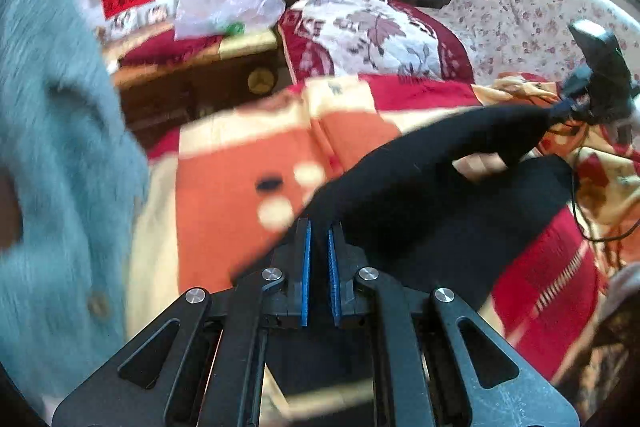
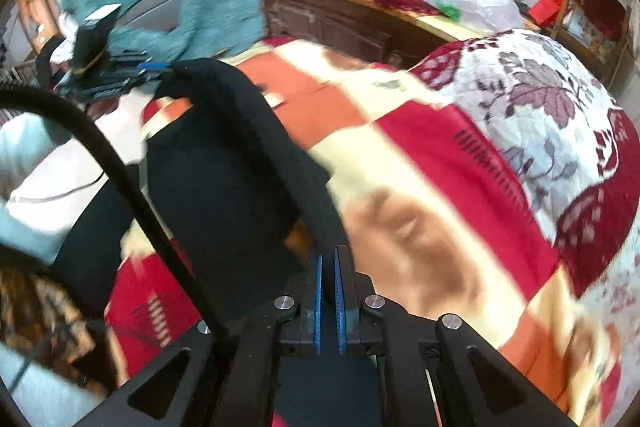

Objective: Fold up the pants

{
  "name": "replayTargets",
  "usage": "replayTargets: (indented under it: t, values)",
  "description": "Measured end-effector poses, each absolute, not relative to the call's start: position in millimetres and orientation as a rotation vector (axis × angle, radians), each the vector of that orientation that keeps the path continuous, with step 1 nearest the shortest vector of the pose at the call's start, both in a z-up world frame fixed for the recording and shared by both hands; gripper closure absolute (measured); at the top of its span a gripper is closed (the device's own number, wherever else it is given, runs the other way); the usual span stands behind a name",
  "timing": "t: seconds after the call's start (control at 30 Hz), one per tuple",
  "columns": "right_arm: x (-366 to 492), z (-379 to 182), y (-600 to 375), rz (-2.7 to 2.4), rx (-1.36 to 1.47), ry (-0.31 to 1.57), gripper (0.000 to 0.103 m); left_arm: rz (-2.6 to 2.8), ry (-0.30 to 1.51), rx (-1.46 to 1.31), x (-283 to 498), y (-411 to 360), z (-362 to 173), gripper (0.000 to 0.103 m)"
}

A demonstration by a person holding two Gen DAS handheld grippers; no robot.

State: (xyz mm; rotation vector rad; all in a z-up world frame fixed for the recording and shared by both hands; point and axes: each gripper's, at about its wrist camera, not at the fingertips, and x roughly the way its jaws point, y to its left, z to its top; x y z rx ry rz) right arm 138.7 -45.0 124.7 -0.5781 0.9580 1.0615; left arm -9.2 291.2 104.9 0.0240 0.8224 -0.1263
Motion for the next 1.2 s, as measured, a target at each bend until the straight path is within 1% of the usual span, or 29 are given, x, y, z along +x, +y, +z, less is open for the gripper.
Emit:
replayTargets:
  t: [0.1, 0.2, 0.27, 0.3, 0.33, 0.37, 0.4, 0.43, 0.47, 0.5, 0.63, 0.77, 0.87, 0.93, 1.0, 1.1, 1.2]
  values:
    - [98.2, 98.5, -64.3, 1.088, -0.501, 1.02, 0.098, -0.106, 0.886, -0.059, -36.9, 292.1, 75.1, 0.096]
    - [75.2, 46.0, -73.4, 1.045, -0.469, 1.095, 0.098, -0.065, 0.956, -0.175, -54.9, 292.4, 45.2, 0.095]
    - [67.1, 18.3, -74.2, 0.996, -0.449, 1.118, 0.098, -0.04, 0.967, -0.27, -65.0, 297.1, 40.4, 0.093]
    - [66.3, 11.6, -76.6, 0.979, -0.41, 1.132, 0.097, -0.029, 0.962, -0.324, -70.3, 302.2, 41.1, 0.089]
    - [67.7, 12.1, -81.8, 0.956, -0.336, 1.129, 0.096, -0.02, 0.955, -0.381, -76.4, 308.1, 43.6, 0.073]
    - [70.3, 14.0, -83.9, 0.948, -0.305, 1.128, 0.092, -0.008, 0.95, -0.418, -80.4, 312.2, 46.7, 0.055]
    - [70.4, 17.0, -88.0, 0.937, -0.269, 1.128, 0.086, 0.004, 0.936, -0.462, -86.2, 316.9, 51.9, 0.05]
    - [70.3, 20.2, -92.6, 0.924, -0.241, 1.13, 0.082, 0.008, 0.921, -0.483, -91.0, 320.1, 55.5, 0.05]
    - [69.5, 23.4, -95.8, 0.919, -0.224, 1.128, 0.075, 0.016, 0.904, -0.496, -95.6, 321.2, 61.6, 0.048]
    - [67.7, 27.8, -98.6, 0.922, -0.202, 1.121, 0.072, 0.029, 0.895, -0.498, -97.7, 321.1, 66.4, 0.047]
    - [57.8, 50.1, -95.5, 0.981, -0.09, 1.052, 0.072, 0.053, 0.902, -0.572, -96.8, 315.9, 70.9, 0.047]
    - [48.7, 63.2, -57.3, 1.049, -0.091, 0.982, 0.07, 0.065, 0.93, -0.682, -89.3, 306.2, 59.3, 0.047]
    - [39.2, 65.0, -18.7, 1.103, -0.139, 0.932, 0.069, 0.089, 0.906, -0.769, -88.4, 301.0, 53.6, 0.047]
    - [30.3, 63.3, 9.5, 1.13, -0.206, 0.896, 0.067, 0.103, 0.88, -0.825, -86.4, 300.1, 50.8, 0.047]
    - [22.0, 60.5, 33.7, 1.159, -0.267, 0.873, 0.059, 0.13, 0.872, -0.849, -82.2, 298.5, 47.4, 0.047]
    - [7.7, 53.0, 64.4, 1.142, -0.395, 0.802, 0.058, 0.148, 0.849, -0.918, -75.8, 298.4, 39.3, 0.047]
    - [5.0, 43.4, 74.4, 1.122, -0.449, 0.774, 0.058, 0.169, 0.822, -0.967, -69.2, 298.0, 33.6, 0.047]
